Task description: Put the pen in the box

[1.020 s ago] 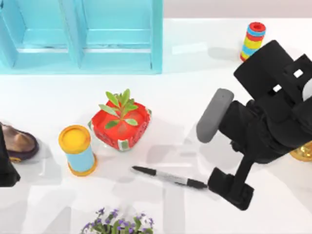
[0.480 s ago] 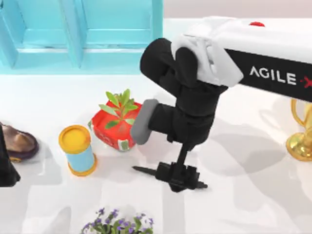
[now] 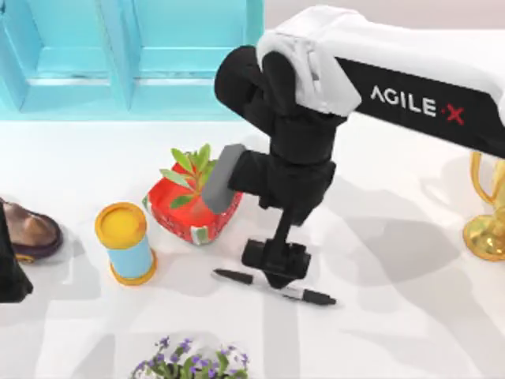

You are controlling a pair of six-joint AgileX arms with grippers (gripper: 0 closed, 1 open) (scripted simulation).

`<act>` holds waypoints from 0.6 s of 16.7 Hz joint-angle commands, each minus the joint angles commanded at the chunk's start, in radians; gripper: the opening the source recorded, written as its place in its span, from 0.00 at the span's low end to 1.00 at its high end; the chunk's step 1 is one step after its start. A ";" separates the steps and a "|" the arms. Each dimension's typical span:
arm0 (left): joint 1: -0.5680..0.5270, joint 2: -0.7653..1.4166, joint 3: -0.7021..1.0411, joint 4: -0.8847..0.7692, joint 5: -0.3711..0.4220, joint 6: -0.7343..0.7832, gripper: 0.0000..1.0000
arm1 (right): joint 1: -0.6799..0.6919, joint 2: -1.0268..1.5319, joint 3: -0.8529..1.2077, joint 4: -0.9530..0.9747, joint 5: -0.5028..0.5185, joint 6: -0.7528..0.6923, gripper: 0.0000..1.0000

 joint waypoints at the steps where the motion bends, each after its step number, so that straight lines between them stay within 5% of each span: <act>1: 0.000 0.000 0.000 0.000 0.000 0.000 1.00 | 0.000 0.000 0.000 0.000 0.000 0.000 1.00; 10: 0.000 0.000 0.000 0.000 0.000 0.000 1.00 | 0.017 0.036 -0.130 0.172 -0.001 0.019 1.00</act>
